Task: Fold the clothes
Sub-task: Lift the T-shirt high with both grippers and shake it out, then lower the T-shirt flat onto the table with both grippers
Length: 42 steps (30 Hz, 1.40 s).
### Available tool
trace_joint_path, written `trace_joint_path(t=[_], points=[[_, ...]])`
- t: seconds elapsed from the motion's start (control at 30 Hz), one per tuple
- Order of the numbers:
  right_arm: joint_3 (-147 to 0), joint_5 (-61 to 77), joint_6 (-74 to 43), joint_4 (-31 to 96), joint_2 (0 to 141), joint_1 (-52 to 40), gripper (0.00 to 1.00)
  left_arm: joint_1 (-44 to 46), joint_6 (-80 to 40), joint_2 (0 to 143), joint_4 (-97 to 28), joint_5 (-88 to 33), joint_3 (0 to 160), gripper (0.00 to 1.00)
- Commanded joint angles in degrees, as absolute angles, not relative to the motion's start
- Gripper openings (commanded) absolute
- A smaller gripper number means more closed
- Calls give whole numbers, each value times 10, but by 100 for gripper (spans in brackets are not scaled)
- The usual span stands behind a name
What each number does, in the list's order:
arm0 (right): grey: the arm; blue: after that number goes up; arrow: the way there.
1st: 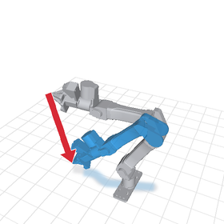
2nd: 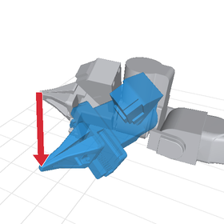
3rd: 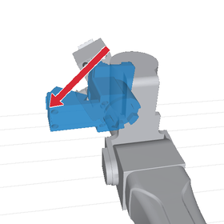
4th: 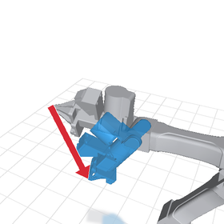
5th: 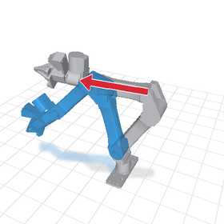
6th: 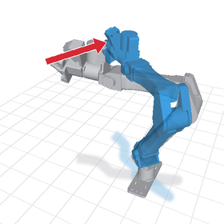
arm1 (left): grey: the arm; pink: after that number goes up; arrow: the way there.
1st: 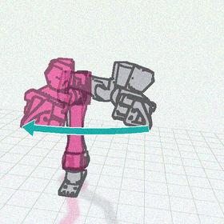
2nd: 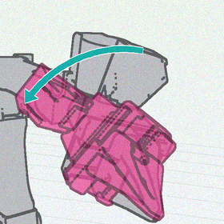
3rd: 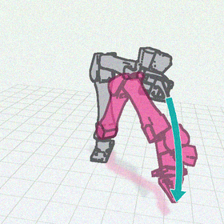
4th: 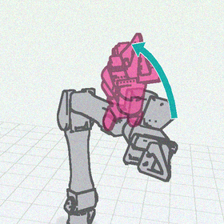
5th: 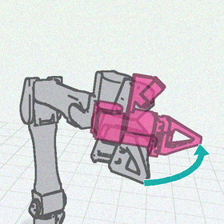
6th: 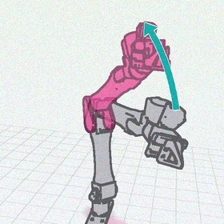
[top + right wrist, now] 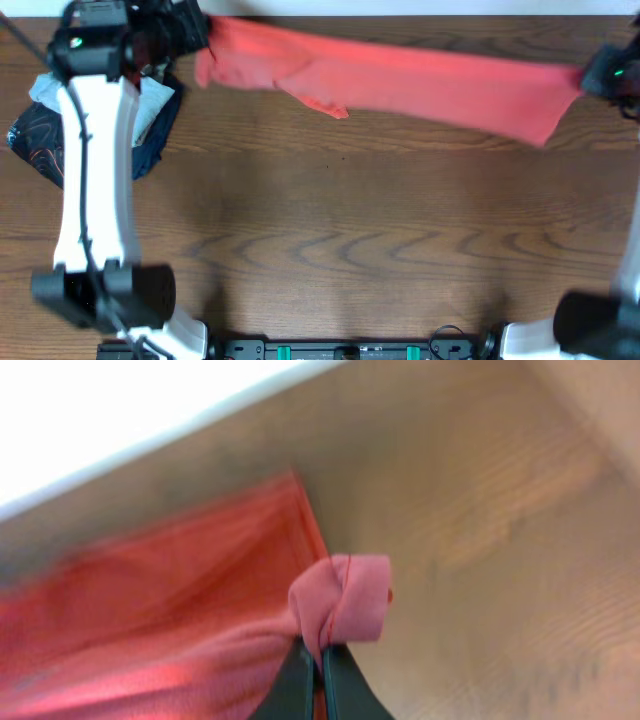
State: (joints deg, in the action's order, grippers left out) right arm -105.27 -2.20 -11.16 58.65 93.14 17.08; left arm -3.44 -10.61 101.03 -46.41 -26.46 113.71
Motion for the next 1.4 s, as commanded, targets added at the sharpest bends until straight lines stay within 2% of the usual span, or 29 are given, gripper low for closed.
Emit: trace_joint_path(t=[0.0,0.3,0.53,0.83,1.03,1.2,1.37], points=[[-1067,-32,-115,536,838,189,1,-55,-101,920,-423,-229,1166,6],[-1067,-35,-90,392,704,189,1,-55,-101,794,-323,-194,1166,6],[-1067,-132,-89,326,662,190,1,-55,-101,735,-310,-153,1166,6],[-1067,-130,-86,328,710,190,1,-55,-101,778,-307,-154,1165,6],[-1067,-73,-81,330,785,190,1,-54,-102,853,-289,-154,1165,6],[-1067,-33,-81,288,862,189,1,-54,-113,933,-175,-156,1165,6],[-1067,18,-102,146,924,188,1,-54,-143,1009,24,-156,1165,6]])
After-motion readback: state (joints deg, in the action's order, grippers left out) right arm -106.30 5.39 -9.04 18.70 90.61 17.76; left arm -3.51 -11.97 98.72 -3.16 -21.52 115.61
